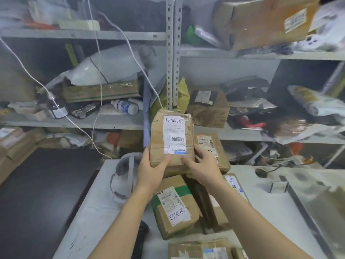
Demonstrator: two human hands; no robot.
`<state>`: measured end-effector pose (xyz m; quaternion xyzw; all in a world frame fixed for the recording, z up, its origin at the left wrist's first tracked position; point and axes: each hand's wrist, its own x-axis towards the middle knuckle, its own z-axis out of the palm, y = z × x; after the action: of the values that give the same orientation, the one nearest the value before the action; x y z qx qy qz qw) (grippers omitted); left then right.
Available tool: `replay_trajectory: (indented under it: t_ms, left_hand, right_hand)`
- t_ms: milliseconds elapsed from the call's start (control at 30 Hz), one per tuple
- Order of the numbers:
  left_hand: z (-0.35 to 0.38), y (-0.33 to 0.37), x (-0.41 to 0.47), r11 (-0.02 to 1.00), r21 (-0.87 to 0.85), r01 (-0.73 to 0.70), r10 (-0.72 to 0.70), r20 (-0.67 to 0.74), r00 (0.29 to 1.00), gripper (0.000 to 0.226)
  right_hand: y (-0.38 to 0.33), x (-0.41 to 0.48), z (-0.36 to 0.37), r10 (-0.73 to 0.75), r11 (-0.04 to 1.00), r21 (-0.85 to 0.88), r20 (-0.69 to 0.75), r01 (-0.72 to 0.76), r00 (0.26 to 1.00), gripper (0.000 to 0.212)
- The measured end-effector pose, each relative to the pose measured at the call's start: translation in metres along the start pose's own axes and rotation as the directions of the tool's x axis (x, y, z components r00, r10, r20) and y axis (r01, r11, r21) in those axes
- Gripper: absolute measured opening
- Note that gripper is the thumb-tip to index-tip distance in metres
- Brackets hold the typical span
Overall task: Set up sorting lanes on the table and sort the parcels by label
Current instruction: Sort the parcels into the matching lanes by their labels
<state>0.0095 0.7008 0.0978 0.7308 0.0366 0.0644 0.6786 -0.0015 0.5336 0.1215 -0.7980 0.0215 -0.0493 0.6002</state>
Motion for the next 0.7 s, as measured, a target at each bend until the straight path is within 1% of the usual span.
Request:
replay_trajectory:
  t_ms: [133, 200, 267, 433, 533, 633, 700]
  left_hand:
    - [0.04, 0.02, -0.054, 0.997, 0.035, -0.066, 0.066, 0.017, 0.998, 0.057]
    - [0.066, 0.032, -0.089, 0.995, 0.038, -0.09, 0.089, 0.025, 0.996, 0.052]
    - [0.096, 0.042, -0.124, 0.995, 0.036, -0.094, 0.093, 0.026, 0.995, 0.049]
    - [0.18, 0.057, -0.202, 0.994, 0.057, -0.091, 0.088, 0.061, 0.994, 0.053]
    - [0.242, 0.069, -0.241, 0.995, 0.05, -0.084, 0.078, 0.113, 0.991, 0.055]
    - [0.309, 0.078, -0.272, 0.995, 0.037, -0.095, 0.085, 0.2, 0.976, 0.057]
    - [0.356, 0.082, -0.29, 0.994, 0.039, -0.106, 0.095, 0.219, 0.971, 0.053]
  right_hand:
    - [0.001, -0.047, -0.057, -0.038, 0.997, 0.06, -0.031, 0.04, 0.999, 0.041]
    - [0.004, -0.075, -0.09, -0.066, 0.995, 0.069, -0.033, 0.068, 0.997, 0.042]
    - [0.01, -0.103, -0.126, -0.081, 0.992, 0.091, -0.029, 0.083, 0.996, 0.041]
    - [0.031, -0.169, -0.225, -0.071, 0.99, 0.114, -0.084, 0.08, 0.994, 0.036]
    - [0.046, -0.2, -0.293, -0.045, 0.993, 0.103, -0.133, 0.059, 0.99, 0.034]
    - [0.063, -0.225, -0.362, -0.01, 0.995, 0.096, -0.211, 0.031, 0.977, 0.039]
    - [0.076, -0.237, -0.41, 0.013, 0.997, 0.078, -0.281, 0.009, 0.96, 0.044]
